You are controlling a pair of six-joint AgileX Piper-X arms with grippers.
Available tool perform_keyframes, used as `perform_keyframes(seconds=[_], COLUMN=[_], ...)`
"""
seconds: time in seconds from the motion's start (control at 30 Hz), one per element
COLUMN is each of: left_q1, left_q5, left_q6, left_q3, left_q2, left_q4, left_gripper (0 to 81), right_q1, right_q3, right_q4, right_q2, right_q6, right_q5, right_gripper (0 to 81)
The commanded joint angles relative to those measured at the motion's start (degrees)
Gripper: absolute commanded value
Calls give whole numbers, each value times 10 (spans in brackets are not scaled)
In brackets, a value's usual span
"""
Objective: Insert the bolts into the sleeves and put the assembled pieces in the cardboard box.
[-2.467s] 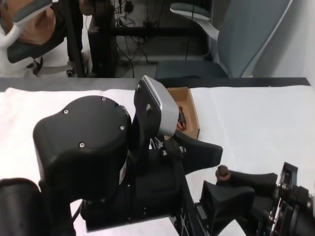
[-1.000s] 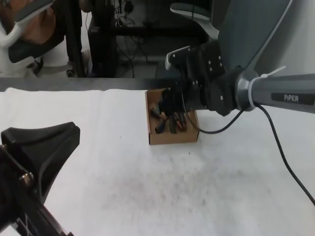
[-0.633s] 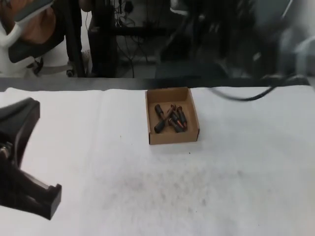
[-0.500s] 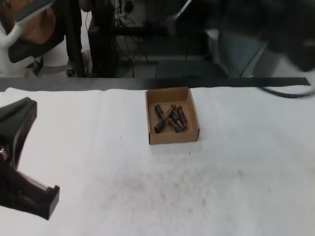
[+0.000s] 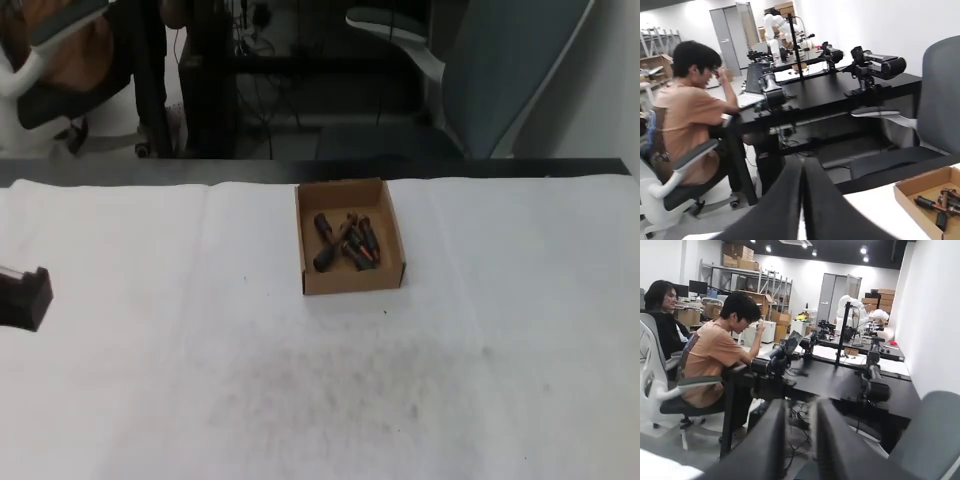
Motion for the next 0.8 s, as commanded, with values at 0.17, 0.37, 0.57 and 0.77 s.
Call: perform_keyframes(seconds=[0.17, 0.37, 0.57, 0.77], left_q1=[151, 119, 18, -50], left_q5=[255, 280, 266, 182], left_q6=[-137, -197, -192, -193], left_q3=[82, 136, 170, 177], left_q2=[97, 131, 123, 58], left_q4=[-20, -168, -167, -82], left_gripper=[18, 18, 18, 18], right_q1=[-2, -2, -2, -2], right_q3=[181, 347, 411, 396], right_q4=[65, -21, -198, -207], right_q2=[-124, -96, -79, -104], right_q6=[104, 97, 138, 99], right_q5=[24, 28, 50, 43], right_gripper=[0, 0, 0, 0])
